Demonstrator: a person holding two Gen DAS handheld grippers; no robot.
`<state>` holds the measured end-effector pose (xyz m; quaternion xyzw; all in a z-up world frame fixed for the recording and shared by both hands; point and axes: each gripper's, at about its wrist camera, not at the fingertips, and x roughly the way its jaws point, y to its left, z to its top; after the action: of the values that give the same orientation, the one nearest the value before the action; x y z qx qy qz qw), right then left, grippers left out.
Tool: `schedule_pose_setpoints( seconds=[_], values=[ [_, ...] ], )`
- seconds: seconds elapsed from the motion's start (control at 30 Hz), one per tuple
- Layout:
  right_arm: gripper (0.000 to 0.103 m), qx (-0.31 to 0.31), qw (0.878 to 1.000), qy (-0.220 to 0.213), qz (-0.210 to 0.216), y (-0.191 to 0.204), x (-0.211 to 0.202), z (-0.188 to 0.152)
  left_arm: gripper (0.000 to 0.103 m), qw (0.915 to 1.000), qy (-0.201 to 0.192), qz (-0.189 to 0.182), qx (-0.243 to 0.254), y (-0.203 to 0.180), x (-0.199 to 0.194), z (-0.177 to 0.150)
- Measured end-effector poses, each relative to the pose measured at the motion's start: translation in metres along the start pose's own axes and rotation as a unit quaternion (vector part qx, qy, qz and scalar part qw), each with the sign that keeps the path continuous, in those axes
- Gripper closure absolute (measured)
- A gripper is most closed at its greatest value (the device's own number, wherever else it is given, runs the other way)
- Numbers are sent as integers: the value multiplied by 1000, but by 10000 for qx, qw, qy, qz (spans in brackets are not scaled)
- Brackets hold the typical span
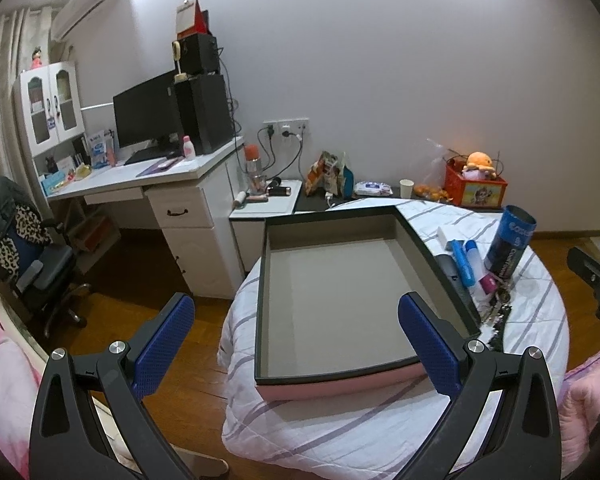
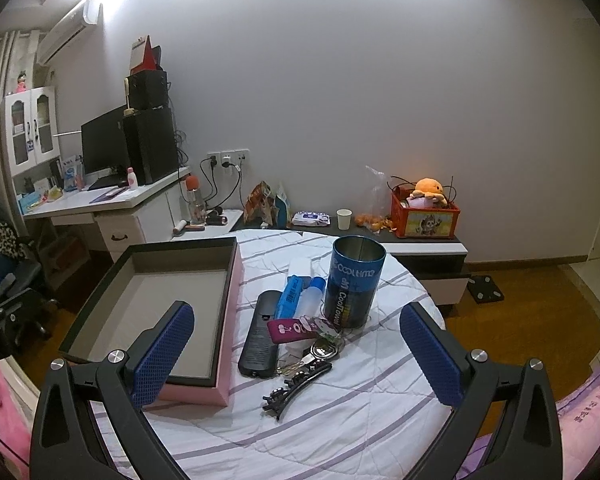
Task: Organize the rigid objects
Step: 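Move both tools toward the bed, right tool approaching the blue can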
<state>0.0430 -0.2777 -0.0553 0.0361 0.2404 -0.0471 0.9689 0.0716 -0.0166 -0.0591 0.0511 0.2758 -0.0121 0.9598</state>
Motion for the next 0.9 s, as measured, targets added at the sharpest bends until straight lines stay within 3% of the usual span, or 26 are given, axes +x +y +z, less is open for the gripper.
schedule_pose_setpoints(
  seconds=[0.67,0.77,0.9],
  values=[
    [0,107,9993,355,-36,-11,48,-4,1,9958,766,372,-330,37,84,-7],
    [0,135,9992,374,-54,-13,52,-4,11,9937,942,395,-465,48,99,-12],
    [0,151,9990,410,-59,-14,57,-4,17,9903,1230,413,-490,50,119,-21]
  ],
)
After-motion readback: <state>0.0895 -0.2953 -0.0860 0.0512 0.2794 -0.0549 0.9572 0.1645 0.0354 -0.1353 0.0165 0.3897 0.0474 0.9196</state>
